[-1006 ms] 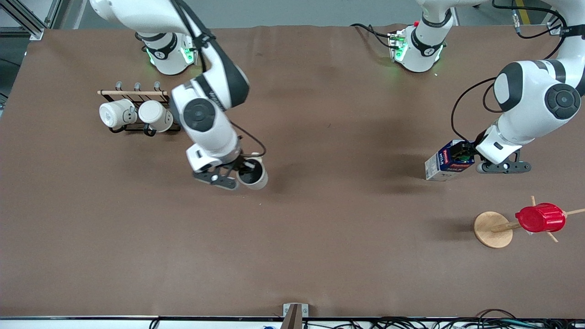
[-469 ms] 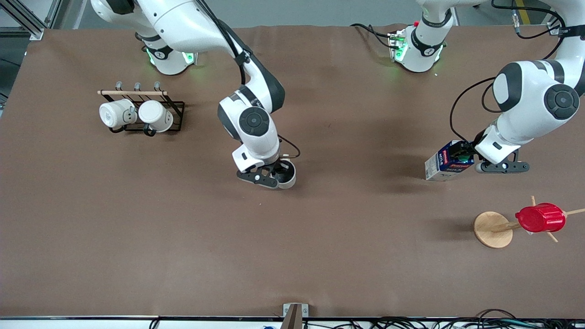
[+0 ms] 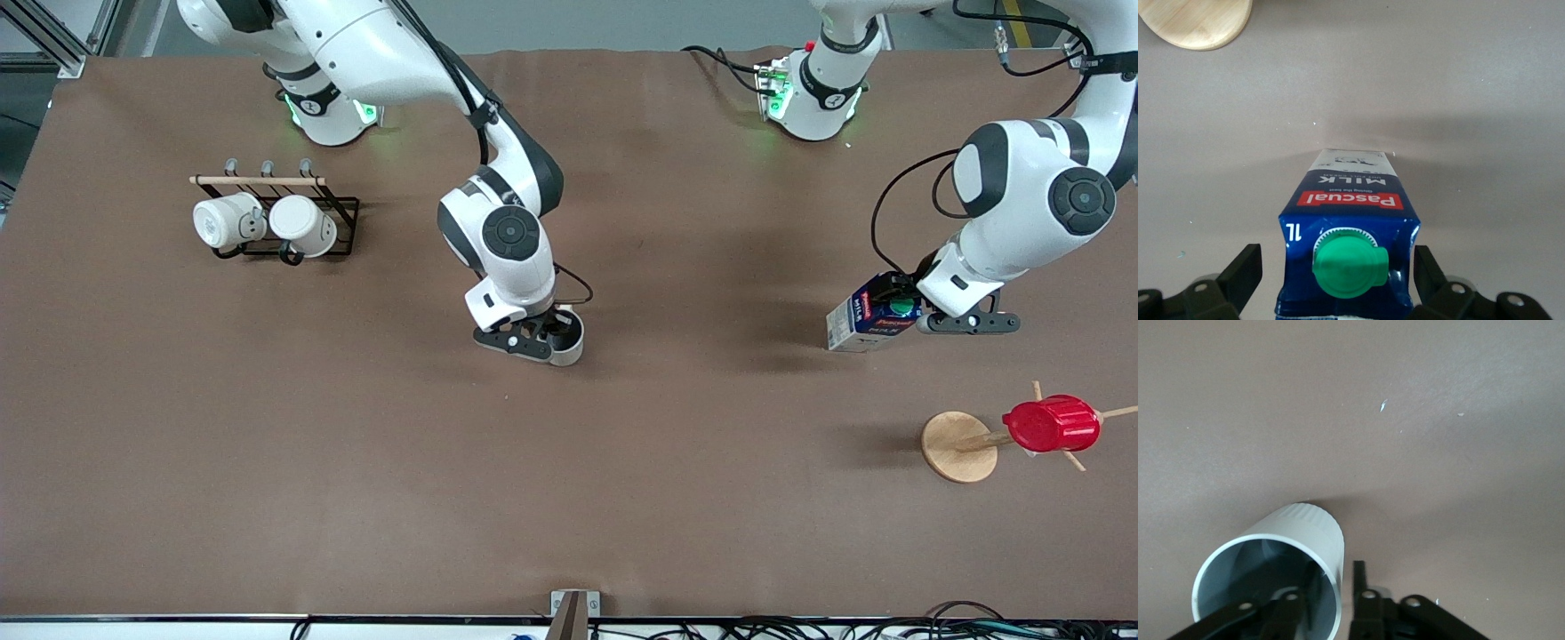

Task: Place cup and milk on table
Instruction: 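Release the mug and withdraw the right gripper toward the rack, then carry the milk carton with the left gripper beside the white mug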

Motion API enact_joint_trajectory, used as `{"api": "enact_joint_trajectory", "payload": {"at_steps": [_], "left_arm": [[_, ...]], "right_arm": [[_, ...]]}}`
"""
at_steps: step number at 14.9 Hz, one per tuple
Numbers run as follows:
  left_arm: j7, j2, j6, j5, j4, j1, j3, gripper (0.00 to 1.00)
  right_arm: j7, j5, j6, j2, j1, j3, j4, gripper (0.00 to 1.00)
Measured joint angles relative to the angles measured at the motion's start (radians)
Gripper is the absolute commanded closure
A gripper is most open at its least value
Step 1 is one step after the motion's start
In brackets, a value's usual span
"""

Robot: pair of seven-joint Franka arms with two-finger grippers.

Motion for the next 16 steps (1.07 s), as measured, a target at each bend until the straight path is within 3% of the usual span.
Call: {"api": "enact_joint_trajectory", "payload": {"at_steps": [1, 5, 7, 12, 16], "left_arm": [[0.002, 0.000, 0.000, 0.000, -0.001, -0.001, -0.001, 0.05], [0.003, 0.000, 0.004, 0.000, -0.003, -0.003, -0.004, 0.35], [0.003, 0.000, 0.012, 0.000, -0.001, -0.003, -0.005, 0.43], [0.003, -0.002, 0.014, 0.000, 0.051, -0.004, -0.022, 0.44], [-0.034, 0.011, -0.011, -0.011, 0.159, -0.006, -0.125, 0.44]], "right_arm": [[0.001, -0.002, 0.000, 0.000, 0.000, -0.001, 0.001, 0.00], [0.002, -0.002, -0.034, -0.021, -0.012, -0.018, 0.030, 0.00], [-0.004, -0.005, -0.129, -0.086, -0.039, -0.030, 0.053, 0.00], [-0.250, -0.014, -0.394, -0.348, -0.248, -0.069, 0.065, 0.00], [-0.532, -0.014, -0.552, -0.497, -0.470, -0.075, 0.063, 0.00]]}}
